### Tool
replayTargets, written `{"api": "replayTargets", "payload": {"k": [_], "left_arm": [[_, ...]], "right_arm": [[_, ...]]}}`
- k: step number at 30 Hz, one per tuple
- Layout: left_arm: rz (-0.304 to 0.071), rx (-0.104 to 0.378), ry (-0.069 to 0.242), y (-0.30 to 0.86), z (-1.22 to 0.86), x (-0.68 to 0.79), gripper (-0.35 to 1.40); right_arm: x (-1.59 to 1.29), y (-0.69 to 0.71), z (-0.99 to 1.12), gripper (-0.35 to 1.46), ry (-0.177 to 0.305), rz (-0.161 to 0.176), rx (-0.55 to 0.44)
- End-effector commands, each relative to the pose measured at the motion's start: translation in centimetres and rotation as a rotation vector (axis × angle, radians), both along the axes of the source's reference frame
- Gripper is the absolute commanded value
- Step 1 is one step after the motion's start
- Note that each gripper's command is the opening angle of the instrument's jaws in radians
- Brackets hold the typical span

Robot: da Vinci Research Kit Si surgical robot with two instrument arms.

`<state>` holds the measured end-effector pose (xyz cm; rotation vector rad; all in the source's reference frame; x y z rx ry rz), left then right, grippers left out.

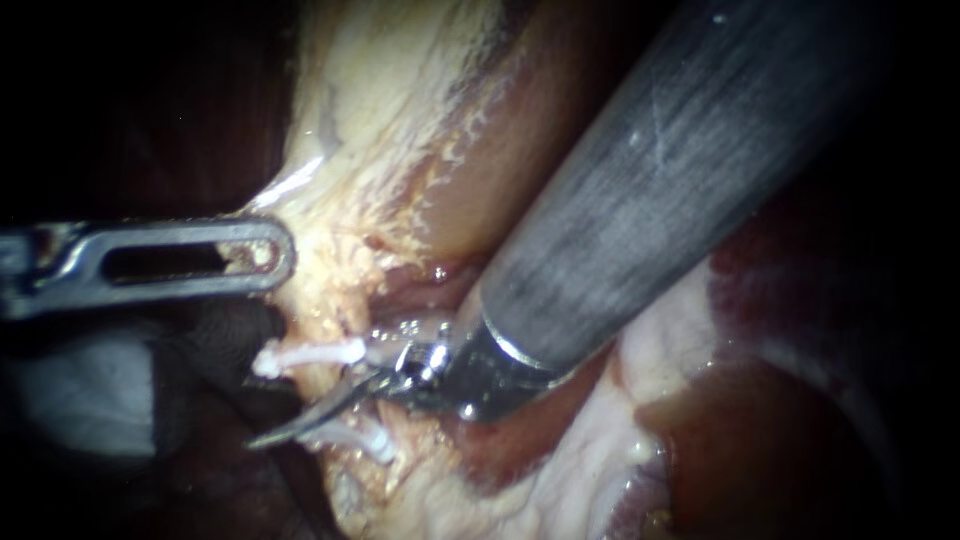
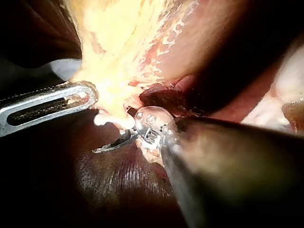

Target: Go to the cutting position left tube

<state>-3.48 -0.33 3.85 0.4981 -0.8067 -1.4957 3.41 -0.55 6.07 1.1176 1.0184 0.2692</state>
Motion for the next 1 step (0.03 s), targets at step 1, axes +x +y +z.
{"api": "replayTargets", "payload": {"k": [1], "left_arm": [[0.0,0.0,0.0,0.0,0.0,0.0,-0.35]], "right_arm": [[0.0,0.0,0.0,1.4,0.0,0.0,0.0]]}}
